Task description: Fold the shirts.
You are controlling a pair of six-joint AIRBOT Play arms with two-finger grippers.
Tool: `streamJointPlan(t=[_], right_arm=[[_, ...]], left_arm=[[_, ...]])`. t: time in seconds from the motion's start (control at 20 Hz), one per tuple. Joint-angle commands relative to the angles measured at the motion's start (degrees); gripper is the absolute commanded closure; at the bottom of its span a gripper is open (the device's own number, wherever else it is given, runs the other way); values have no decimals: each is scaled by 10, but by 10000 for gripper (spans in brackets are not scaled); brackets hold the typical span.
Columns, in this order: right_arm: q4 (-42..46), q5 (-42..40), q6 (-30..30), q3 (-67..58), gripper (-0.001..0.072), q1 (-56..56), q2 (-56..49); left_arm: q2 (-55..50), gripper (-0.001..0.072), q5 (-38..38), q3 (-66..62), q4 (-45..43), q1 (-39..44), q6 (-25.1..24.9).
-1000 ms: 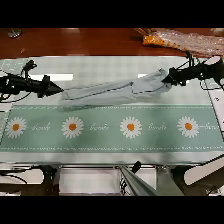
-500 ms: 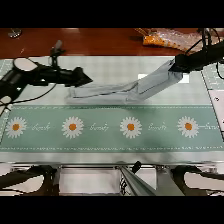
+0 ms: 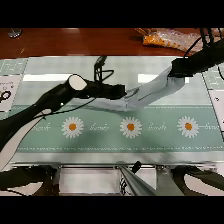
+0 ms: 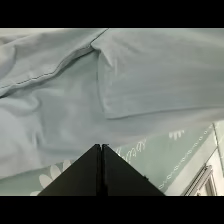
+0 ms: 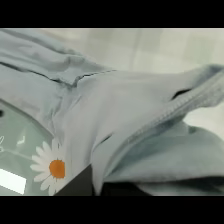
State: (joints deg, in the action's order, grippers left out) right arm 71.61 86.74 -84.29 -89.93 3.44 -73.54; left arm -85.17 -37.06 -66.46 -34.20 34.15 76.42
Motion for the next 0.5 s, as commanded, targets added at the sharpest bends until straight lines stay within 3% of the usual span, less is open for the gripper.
streamJointPlan(t=[0.0,0.35,0.45], right_arm=[[10,38,-26,0,685,16,27],[44,62,-47,0,684,16,91],[47,66,-47,0,685,15,99]], left_arm=[[-32,688,17,0,-18,28,8],[-70,688,22,0,-15,52,9],[-87,688,35,0,23,73,10]])
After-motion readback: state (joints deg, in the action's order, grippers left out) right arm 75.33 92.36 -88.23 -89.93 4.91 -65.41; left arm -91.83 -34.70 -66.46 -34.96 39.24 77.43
